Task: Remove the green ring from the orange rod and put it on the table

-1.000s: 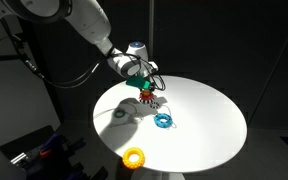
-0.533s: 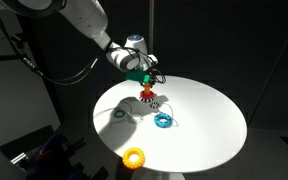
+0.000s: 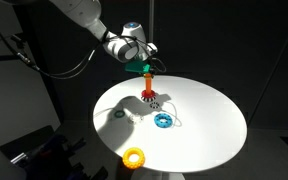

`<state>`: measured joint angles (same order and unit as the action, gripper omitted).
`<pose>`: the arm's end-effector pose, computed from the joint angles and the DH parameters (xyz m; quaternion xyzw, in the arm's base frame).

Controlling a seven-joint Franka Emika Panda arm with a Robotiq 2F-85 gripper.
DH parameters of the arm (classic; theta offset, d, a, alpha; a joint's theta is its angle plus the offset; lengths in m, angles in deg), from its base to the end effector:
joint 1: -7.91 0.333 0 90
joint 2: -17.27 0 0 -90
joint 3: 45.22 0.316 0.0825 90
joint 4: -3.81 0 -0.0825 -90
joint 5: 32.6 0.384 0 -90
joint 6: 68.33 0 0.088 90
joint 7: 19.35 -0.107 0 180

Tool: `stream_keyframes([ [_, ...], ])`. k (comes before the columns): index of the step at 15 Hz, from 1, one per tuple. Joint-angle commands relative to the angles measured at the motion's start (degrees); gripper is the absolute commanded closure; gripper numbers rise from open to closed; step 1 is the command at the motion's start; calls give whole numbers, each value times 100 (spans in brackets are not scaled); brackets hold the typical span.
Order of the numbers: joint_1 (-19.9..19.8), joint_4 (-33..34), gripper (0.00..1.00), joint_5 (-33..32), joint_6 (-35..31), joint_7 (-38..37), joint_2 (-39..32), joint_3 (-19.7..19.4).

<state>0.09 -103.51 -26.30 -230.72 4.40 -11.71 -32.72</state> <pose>0.6756 0.0353 0.2977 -0.9559 -0.1678 -0.2380 0.0373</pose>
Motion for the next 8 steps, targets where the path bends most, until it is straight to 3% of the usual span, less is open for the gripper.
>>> stream_keyframes([
  [1, -176, -305, 52, 161, -110, 47, 406, 194],
  [8, -513, -729, 52, 719, -81, 308, 967, 528],
])
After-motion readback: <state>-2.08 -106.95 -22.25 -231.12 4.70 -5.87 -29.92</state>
